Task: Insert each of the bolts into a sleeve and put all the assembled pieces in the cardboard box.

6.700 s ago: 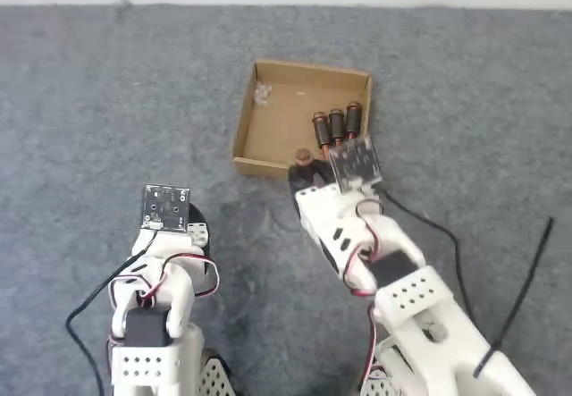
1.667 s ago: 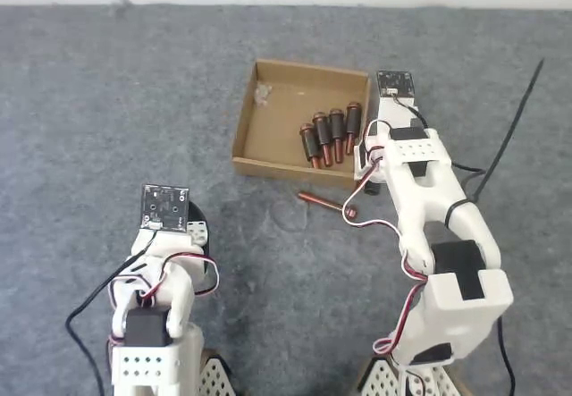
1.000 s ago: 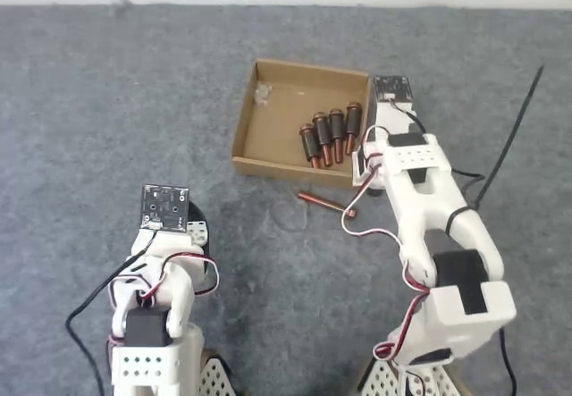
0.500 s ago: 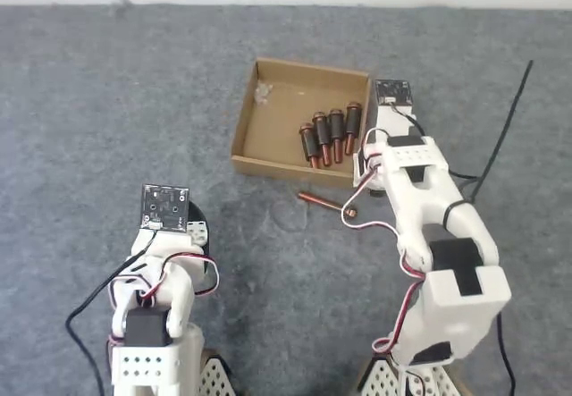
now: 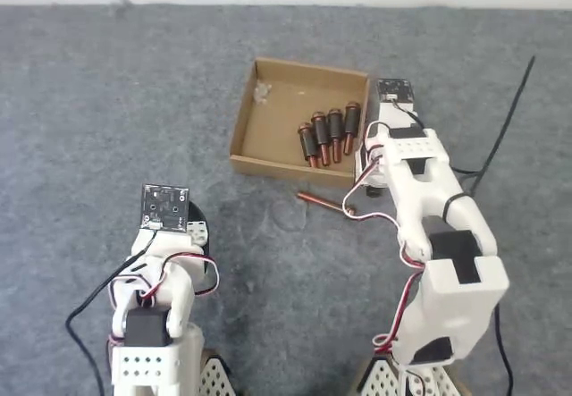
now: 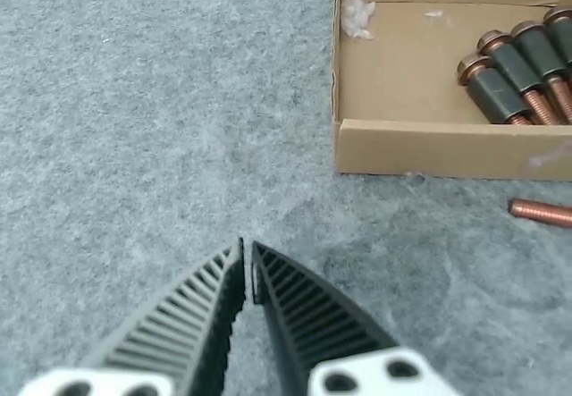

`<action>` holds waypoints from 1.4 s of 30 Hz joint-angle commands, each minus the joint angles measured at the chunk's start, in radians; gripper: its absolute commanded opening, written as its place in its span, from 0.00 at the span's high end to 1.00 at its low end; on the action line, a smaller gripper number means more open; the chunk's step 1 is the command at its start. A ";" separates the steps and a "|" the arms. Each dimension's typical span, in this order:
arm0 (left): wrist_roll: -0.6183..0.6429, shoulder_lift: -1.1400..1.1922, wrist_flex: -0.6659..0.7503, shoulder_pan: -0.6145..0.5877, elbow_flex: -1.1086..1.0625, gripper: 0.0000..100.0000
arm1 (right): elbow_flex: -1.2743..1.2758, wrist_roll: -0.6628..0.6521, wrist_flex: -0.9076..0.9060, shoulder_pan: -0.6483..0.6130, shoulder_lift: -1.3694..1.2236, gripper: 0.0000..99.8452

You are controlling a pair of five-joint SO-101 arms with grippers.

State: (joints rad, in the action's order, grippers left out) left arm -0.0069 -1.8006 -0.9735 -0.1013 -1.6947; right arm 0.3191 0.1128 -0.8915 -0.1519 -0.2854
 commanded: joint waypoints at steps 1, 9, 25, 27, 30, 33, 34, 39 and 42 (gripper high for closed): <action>-0.009 -0.011 0.029 -0.008 0.008 0.99 | 0.035 0.003 -0.025 0.035 0.110 0.99; -0.006 -0.011 0.035 -0.008 0.008 0.99 | 0.381 0.011 0.077 0.062 0.456 0.99; -0.017 0.127 0.046 -0.040 0.128 0.99 | 0.796 0.011 0.157 0.122 0.983 0.99; -0.014 0.270 0.086 -0.040 0.205 0.99 | 0.848 0.011 0.222 0.122 1.010 0.99; -0.009 0.548 0.150 -0.038 0.335 0.99 | 0.896 0.009 0.271 0.124 1.047 0.99; -0.009 0.821 0.215 -0.037 0.461 0.99 | 0.913 0.009 0.278 0.124 1.075 0.99; -0.009 0.904 0.238 -0.025 0.498 0.99 | 0.914 0.009 0.278 0.124 1.079 0.99; -0.029 1.215 0.281 0.146 0.633 0.99 | 0.937 0.008 0.325 0.124 1.081 0.99; -0.135 1.318 0.275 0.252 0.702 0.99 | 0.953 0.005 0.351 0.128 1.081 0.99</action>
State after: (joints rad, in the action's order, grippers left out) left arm -0.0621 -0.5623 -0.7142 0.0598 -1.0902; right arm 1.2781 0.1128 -0.5769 -0.0476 0.7610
